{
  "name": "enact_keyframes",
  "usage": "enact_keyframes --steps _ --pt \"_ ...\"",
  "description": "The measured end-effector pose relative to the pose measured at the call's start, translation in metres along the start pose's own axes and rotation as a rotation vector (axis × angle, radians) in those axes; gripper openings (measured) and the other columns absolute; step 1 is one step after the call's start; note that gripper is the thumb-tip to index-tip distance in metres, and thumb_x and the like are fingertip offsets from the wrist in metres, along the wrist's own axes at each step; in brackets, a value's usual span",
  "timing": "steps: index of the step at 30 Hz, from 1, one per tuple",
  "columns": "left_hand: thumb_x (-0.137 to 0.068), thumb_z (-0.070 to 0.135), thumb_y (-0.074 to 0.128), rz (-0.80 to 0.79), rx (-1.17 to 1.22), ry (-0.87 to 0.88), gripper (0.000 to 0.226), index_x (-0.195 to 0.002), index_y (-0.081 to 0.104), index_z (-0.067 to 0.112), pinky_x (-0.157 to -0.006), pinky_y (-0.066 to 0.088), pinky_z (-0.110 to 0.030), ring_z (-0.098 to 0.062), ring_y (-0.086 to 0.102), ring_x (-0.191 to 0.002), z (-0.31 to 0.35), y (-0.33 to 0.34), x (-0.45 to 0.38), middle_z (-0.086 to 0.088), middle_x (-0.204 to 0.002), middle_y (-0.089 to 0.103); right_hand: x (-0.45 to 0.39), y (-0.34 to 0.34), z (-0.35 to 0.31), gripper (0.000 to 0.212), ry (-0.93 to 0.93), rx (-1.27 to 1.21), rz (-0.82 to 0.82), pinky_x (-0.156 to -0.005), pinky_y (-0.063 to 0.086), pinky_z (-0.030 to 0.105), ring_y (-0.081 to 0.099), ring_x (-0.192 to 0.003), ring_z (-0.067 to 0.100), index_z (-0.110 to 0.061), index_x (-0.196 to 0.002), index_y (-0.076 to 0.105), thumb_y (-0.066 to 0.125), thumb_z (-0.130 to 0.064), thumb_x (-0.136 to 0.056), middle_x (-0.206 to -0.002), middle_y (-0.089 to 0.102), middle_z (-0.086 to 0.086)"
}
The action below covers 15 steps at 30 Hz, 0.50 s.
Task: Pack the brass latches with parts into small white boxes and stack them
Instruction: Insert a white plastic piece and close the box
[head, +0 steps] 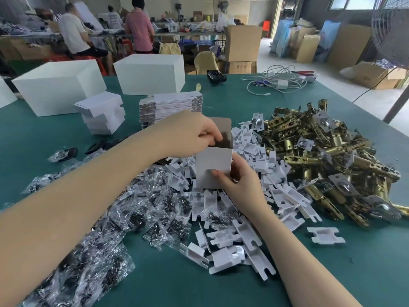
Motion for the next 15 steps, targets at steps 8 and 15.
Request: enact_keyframes --steps 8,15 --pt "-0.088 0.042 0.071 0.525 0.697 -0.197 0.061 -0.137 0.035 0.035 -0.092 0.048 -0.017 -0.004 0.055 -0.113 -0.022 0.054 0.031 0.01 -0.129 0.05 -0.001 0.0 0.0 0.041 0.009 0.037 -0.007 -0.077 0.051 0.014 0.065 -0.098 -0.001 -0.028 -0.129 0.057 0.069 -0.02 -0.091 -0.104 0.069 -0.022" --pt "-0.09 0.026 0.071 0.62 0.906 -0.254 0.057 -0.142 0.047 0.029 -0.089 0.057 -0.026 0.001 0.064 -0.108 -0.036 0.109 0.038 0.011 -0.123 0.065 0.01 -0.003 -0.037 0.055 -0.084 0.174 0.141 -0.104 0.047 0.036 0.05 -0.126 0.01 -0.021 -0.147 0.038 0.061 -0.023 -0.096 -0.14 0.051 -0.002"
Point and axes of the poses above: each hand's wrist, its own x-axis away from the middle knuckle, its own y-axis out of the palm, z = x × y, the point moved 5 cm from there along -x, towards the middle knuckle
